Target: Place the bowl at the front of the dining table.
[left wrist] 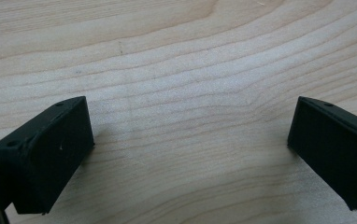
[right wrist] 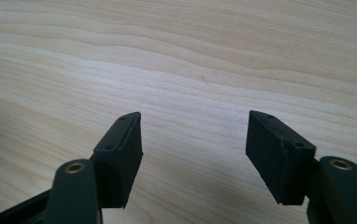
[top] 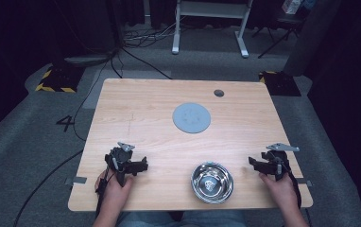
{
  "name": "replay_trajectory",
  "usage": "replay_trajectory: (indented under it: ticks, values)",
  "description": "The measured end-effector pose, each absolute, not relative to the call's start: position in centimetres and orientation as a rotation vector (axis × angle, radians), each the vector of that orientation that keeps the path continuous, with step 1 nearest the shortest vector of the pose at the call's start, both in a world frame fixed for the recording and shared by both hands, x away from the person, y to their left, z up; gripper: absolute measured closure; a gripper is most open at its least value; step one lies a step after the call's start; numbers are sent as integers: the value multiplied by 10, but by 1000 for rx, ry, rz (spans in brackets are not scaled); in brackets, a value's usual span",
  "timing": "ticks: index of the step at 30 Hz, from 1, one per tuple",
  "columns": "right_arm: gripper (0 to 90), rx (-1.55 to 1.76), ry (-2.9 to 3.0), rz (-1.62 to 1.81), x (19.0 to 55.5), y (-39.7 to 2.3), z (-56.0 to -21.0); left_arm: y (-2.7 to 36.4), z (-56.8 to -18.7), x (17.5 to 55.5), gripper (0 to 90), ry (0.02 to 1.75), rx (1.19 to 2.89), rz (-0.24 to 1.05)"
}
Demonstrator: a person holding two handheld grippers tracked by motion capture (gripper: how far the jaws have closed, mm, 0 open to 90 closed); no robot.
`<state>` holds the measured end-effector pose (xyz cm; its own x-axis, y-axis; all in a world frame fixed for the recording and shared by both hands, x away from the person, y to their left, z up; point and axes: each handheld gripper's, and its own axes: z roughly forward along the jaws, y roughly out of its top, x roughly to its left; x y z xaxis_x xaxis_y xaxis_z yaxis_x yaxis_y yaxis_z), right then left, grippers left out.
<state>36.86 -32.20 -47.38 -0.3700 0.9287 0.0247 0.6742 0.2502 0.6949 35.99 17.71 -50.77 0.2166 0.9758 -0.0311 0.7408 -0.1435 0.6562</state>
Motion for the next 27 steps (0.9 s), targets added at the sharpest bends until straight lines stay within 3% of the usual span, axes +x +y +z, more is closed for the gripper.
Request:
replay_trajectory:
  ticks: [27]
  values:
    - [351, 1282, 2380, 988, 355, -253, -444, 177, -508, 360, 4, 1582, 1943, 557]
